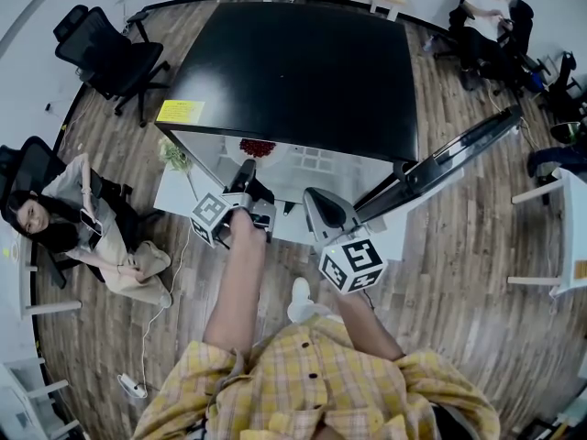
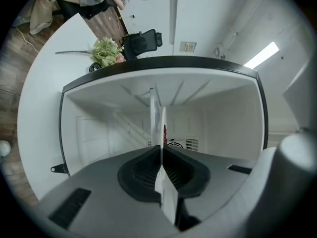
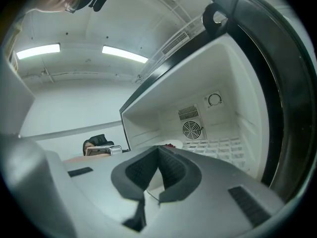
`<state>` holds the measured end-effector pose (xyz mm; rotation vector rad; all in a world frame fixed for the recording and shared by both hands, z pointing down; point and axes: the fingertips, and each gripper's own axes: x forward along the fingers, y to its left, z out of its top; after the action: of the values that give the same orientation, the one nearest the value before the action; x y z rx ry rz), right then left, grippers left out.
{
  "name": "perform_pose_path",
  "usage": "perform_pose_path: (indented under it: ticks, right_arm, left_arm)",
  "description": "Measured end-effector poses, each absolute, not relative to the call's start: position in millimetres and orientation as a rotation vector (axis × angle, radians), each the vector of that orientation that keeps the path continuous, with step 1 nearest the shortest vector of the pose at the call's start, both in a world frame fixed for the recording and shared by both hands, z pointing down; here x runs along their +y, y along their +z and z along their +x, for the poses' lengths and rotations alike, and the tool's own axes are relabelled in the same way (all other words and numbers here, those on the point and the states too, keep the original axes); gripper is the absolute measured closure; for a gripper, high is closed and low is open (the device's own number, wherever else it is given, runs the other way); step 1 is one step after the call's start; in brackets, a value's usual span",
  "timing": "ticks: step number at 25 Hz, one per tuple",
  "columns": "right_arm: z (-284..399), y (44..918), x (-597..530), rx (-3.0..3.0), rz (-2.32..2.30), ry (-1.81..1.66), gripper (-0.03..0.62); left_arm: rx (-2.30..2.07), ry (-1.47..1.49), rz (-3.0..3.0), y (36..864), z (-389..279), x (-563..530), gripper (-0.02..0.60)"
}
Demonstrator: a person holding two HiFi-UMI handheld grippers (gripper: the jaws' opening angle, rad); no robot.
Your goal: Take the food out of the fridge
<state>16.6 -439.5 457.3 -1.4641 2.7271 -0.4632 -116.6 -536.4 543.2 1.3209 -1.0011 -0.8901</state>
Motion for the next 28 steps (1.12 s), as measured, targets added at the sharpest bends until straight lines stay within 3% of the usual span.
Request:
perform_pose_path:
  ticks: [28]
  right_arm:
    - [3.7,436.3,-387.3,2.714,-1.457,-0.394,0.588]
  left_arm:
    - [-0.956,-0.981,1.308,497.1,-116.2,-455.4,0.561]
